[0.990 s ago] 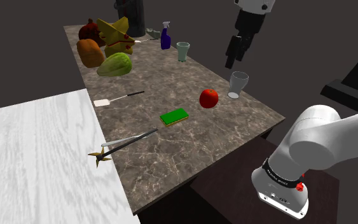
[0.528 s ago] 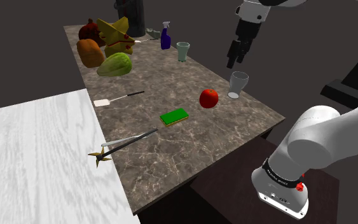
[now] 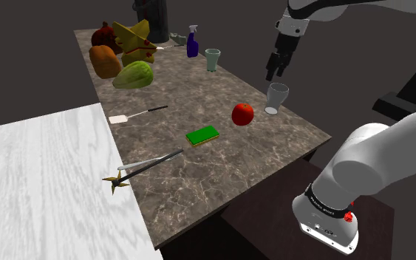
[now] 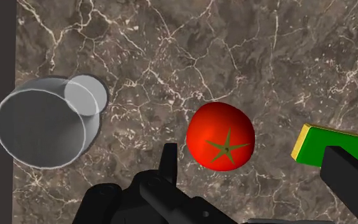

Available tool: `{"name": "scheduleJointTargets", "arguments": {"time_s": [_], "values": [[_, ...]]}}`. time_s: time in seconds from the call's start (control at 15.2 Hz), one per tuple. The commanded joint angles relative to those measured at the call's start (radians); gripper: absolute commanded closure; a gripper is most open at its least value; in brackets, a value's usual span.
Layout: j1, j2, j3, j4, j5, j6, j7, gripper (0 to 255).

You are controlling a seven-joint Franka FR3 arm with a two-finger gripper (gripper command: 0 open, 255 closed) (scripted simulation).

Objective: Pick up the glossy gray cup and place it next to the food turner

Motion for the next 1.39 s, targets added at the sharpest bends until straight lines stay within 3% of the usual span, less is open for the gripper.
{"name": "scheduleJointTargets", "arguments": {"time_s": [0.0,0.4,0.73,1.32], "values": [[-0.004,0.062,-0.040,0.019,0.009,0.032,-0.037,0],[-0.018,0.267,-0.161,0.117,0.075,0.092,-0.174,0],[-0.045,0.470,-0.242,0.230,0.181,0.115,-0.308,0],[-0.047,0.508,-0.238,0.159,0.211,0.214,-0.330,0]]}}
